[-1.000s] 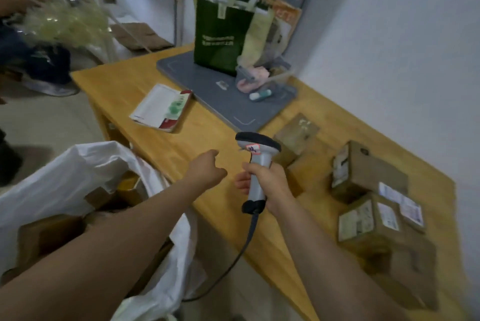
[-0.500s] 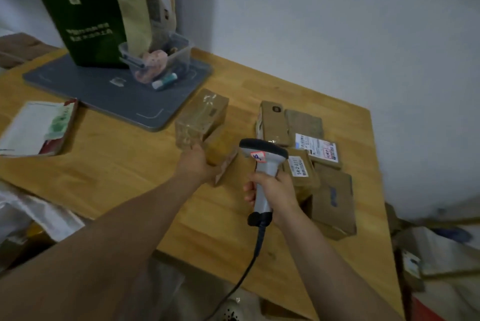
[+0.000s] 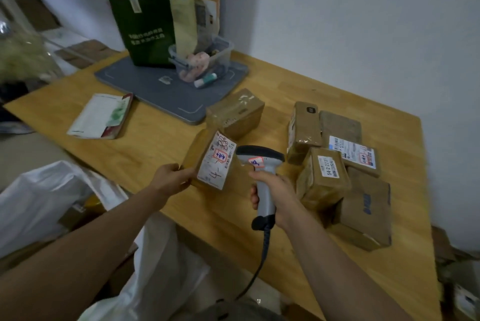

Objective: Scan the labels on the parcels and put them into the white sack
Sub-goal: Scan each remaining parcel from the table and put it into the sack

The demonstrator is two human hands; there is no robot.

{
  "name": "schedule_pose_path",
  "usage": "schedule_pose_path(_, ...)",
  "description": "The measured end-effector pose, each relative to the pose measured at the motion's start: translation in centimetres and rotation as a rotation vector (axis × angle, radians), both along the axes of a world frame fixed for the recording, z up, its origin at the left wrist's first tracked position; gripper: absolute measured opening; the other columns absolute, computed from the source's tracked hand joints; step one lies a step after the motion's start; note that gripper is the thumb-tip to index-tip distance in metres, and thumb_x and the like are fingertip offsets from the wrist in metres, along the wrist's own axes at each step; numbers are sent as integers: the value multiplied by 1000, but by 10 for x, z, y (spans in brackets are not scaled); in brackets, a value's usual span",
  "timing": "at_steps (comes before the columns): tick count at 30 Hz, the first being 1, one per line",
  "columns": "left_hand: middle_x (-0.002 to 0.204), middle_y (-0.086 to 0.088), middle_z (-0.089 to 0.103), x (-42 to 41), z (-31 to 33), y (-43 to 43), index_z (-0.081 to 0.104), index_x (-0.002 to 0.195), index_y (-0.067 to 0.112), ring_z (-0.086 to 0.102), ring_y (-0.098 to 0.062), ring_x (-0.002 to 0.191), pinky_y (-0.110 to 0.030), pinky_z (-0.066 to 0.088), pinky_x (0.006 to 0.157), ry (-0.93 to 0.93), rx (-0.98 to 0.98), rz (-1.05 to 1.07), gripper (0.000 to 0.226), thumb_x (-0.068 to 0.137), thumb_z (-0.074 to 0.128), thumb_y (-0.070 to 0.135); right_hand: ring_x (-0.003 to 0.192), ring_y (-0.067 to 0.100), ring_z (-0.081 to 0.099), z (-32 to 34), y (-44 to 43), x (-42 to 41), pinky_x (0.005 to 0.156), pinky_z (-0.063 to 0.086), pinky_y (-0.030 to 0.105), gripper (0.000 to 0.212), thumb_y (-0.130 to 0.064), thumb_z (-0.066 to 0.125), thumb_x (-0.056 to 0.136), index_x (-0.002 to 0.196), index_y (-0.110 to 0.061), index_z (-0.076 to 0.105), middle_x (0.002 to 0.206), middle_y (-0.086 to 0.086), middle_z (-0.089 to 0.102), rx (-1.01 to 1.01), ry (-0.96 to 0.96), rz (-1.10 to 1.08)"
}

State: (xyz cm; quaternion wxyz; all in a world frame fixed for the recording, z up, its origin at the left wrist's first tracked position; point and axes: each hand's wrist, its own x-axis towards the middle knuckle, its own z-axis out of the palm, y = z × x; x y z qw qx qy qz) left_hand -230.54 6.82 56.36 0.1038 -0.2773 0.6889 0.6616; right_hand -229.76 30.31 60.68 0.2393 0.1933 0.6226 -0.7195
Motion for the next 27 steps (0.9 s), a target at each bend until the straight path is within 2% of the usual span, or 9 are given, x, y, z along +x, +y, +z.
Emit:
schedule_pose_path(4,105,-23,62,14,0,-23,61,99,-7,62,-30,99,-35,55,83,18,40,43,32,77,74,12,43,17,51,1,-13,1,43,44,25,26,-23,73,76,93,-5,64,57,8,59,-19,-13,58)
schedule_pose_path(8,94,-18,56,26,4,-35,56,89,2,59,-23,85,-34,54,80,18,136,20,39,63,80,20,43,15,51,-1,-25,2,43,43,25,23,-19,74,78,91,-6,61,56,6,58,-7,32,115)
schedule_pose_path(10,107,-17,59,34,-3,-39,58,99,5,60,-22,88,-39,56,82,-108,119,-67,32,79,74,24,43,15,51,-3,-30,3,42,43,25,20,-18,74,79,90,-7,60,56,6,58,3,39,136)
schedule_pose_path(12,123,-18,56,42,-6,-39,48,122,7,61,-27,96,-36,58,60,-351,-1,-141,64,78,75,44,43,15,50,-5,-34,5,42,43,25,20,-16,73,80,90,-6,59,57,6,57,13,34,141)
schedule_pose_path(14,134,-16,49,44,-10,-41,35,139,7,56,-29,103,-35,53,54,-440,-350,-204,99,66,80,55,43,15,50,-9,-37,6,42,42,25,21,-14,72,80,92,-5,58,58,7,57,34,17,136)
schedule_pose_path(17,149,-18,31,31,-13,-45,22,148,7,39,-33,129,-46,46,97,-233,-710,-112,122,56,85,56,42,15,51,-16,-35,9,42,43,25,16,-9,71,80,90,-4,60,56,7,57,50,-5,120)
schedule_pose_path(20,161,-13,1,14,-10,-50,-1,154,17,6,-32,147,-49,20,116,-63,-706,-159,125,66,84,44,46,17,58,-23,-33,13,44,46,25,16,-8,71,80,92,-3,62,61,9,65,52,-23,126)
schedule_pose_path(23,157,-15,20,3,-12,-53,1,154,16,25,-32,142,-45,31,113,-32,-716,-305,109,78,78,27,65,26,71,-28,-41,17,51,54,29,27,-15,75,81,101,-8,58,80,19,73,3,-101,98)
schedule_pose_path(27,138,-18,47,12,-19,-43,22,152,12,50,-32,123,-38,45,93,-121,-738,-302,93,79,77,32,92,37,67,-37,-51,20,81,57,51,41,-25,79,79,110,-10,58,105,23,66,-46,-184,77)
